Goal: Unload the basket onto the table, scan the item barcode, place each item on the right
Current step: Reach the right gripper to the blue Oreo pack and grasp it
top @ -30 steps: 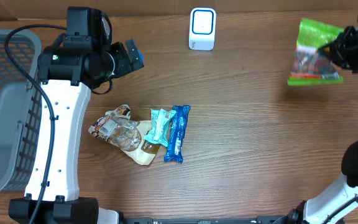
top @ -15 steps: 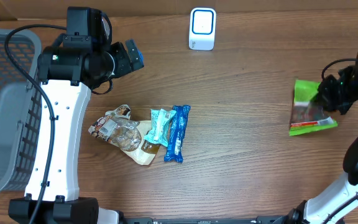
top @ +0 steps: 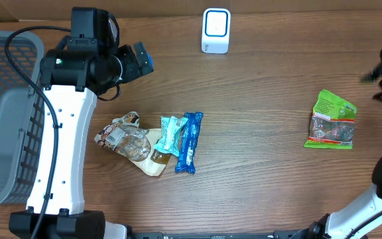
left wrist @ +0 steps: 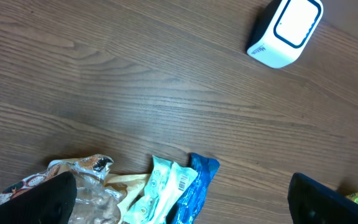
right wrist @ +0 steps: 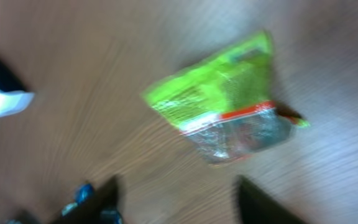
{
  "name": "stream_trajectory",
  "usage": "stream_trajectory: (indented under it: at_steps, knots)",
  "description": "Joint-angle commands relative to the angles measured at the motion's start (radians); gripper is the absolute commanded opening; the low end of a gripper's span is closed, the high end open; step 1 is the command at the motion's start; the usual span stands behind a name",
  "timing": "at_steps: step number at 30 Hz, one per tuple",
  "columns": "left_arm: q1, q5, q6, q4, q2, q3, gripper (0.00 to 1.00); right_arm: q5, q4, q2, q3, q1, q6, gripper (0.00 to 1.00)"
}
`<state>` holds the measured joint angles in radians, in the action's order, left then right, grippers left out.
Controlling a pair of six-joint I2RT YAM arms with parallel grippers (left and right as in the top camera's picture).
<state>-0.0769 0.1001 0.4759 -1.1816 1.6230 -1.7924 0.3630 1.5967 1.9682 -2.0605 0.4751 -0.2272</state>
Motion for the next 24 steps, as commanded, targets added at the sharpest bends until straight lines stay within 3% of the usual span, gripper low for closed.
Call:
stream_trajectory:
  at_steps: [1,5,12,20,24]
  knots:
    - [-0.002,-0.006,0.003,0.003,0.01,-0.003,1.0,0.209,-0.007,-0.018,-0.091,-0.06,0.029,0.8]
    - [-0.002,-0.006,0.003,0.004,0.01,-0.003,1.0,0.396,-0.073,-0.013,-0.07,-0.164,0.079,0.78]
    - [-0.002,-0.006,0.003,0.004,0.01,-0.003,0.99,0.283,-0.183,-0.011,0.091,-0.448,0.018,0.73]
    - [-0.002,-0.006,0.003,0.004,0.01,-0.003,1.0,0.206,-0.623,0.022,0.432,-0.763,-0.133,0.74]
    - [-0.002,-0.006,0.003,0.004,0.01,-0.003,1.0,0.193,-0.761,0.069,0.496,-0.853,-0.137,0.78]
